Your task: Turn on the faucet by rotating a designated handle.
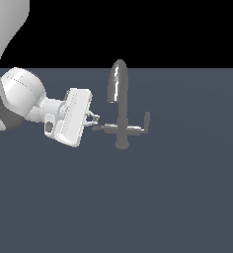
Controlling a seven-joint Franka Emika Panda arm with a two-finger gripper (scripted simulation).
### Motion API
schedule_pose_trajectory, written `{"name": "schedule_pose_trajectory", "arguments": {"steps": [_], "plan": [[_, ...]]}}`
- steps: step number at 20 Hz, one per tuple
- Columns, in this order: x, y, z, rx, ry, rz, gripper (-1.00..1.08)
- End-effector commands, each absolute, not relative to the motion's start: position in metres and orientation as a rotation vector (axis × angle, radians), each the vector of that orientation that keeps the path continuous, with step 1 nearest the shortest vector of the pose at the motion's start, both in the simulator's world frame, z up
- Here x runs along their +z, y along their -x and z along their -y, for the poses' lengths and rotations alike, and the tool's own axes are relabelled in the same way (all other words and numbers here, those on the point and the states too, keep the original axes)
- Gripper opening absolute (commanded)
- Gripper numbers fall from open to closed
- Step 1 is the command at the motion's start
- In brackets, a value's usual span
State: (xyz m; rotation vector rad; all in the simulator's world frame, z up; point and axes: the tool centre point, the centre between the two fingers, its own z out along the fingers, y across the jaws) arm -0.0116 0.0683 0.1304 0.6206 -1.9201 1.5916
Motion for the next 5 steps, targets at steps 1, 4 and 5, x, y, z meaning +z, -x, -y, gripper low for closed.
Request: {"name": "schedule_pose_trajectory", "arguments": {"steps": [1,4,5], "plan": [[0.097,0.026,-0.069,1.573,-0.65,1.897,-1.0],[0.077,0.037,-0.071,1.569,-0.655,1.889,-1.0],[0.077,0.037,-0.071,1.569,-0.655,1.889,-1.0]]}}
